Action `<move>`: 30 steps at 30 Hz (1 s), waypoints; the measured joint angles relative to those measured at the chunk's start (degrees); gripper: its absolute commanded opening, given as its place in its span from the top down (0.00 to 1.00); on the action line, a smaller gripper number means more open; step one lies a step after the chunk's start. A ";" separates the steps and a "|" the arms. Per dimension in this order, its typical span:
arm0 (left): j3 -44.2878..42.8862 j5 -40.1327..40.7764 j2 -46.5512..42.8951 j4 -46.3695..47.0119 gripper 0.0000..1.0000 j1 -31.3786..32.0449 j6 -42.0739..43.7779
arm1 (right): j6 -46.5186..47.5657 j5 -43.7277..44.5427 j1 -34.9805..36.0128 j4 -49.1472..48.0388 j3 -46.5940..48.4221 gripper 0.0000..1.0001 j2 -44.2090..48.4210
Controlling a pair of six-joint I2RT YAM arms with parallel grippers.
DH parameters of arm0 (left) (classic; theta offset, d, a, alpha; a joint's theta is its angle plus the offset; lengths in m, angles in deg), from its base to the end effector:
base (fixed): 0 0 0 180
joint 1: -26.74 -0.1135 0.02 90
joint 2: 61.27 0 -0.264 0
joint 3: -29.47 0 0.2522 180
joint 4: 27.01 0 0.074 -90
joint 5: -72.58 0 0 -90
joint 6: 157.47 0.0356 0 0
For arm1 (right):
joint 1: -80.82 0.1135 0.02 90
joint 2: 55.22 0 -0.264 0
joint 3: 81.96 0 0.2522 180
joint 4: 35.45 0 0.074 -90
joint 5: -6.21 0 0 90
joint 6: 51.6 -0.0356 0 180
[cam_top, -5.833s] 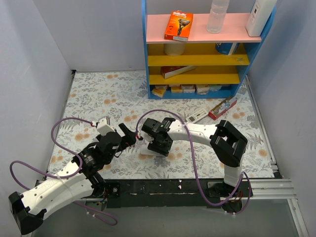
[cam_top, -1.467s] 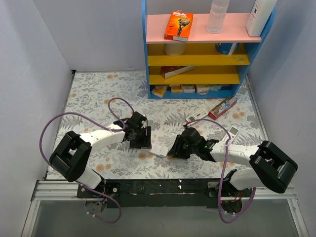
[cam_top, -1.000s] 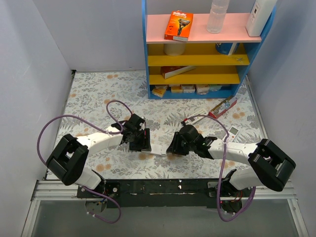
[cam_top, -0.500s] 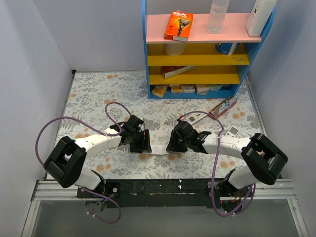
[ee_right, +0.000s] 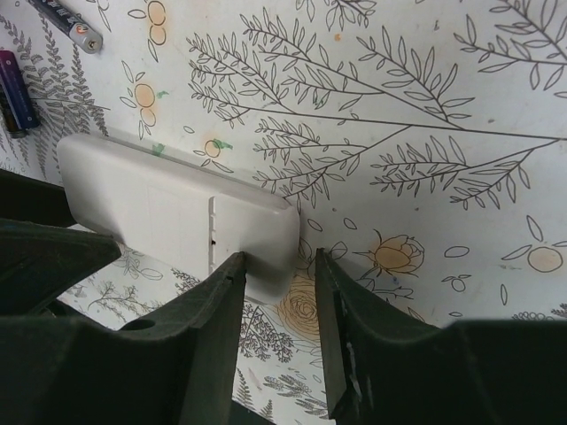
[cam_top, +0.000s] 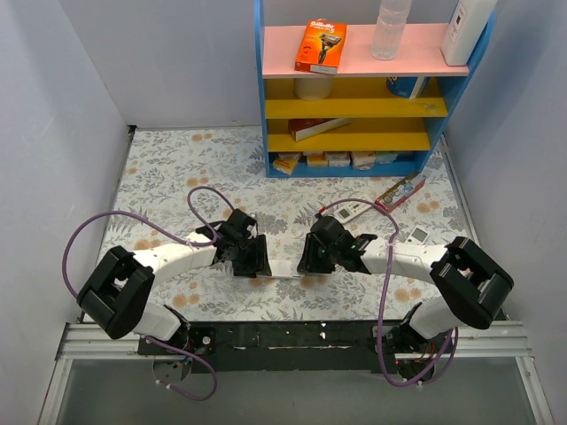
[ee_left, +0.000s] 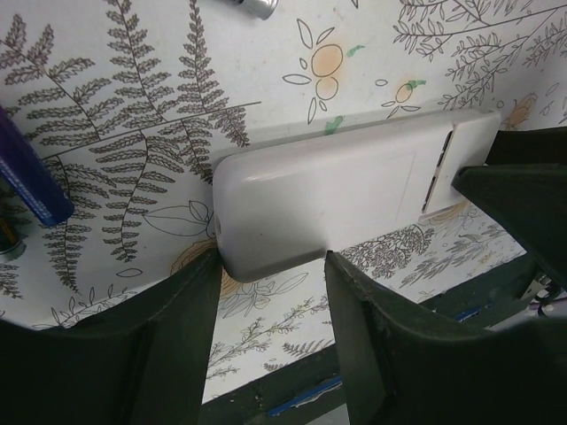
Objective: Load the batteries into the remote control
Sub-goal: Load the battery cover into the remote control.
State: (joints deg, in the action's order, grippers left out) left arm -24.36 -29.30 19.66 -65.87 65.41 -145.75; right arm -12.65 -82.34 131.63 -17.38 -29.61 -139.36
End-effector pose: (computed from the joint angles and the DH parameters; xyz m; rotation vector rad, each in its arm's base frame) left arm 0.1884 -0.1602 0.1599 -0.9584 2.8584 -0.7110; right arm 0.1764 0.2149 0.1595 0.0174 2.5900 0.7140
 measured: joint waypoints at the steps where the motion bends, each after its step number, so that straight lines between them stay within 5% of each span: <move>1: 0.20 -0.24 -0.15 0.02 0.54 0.00 -0.15 | 0.00 0.00 0.02 0.11 0.04 0.58 0.00; 30: 2.14 -2.03 -1.79 0.90 0.59 2.38 -4.96 | 3.08 0.55 0.85 11.06 7.56 0.63 -2.86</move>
State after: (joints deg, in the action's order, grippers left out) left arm -22.22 -31.34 17.86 -64.97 67.80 -150.72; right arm -9.57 -81.79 132.48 -6.32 -22.05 -142.22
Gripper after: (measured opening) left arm 0.410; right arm 0.371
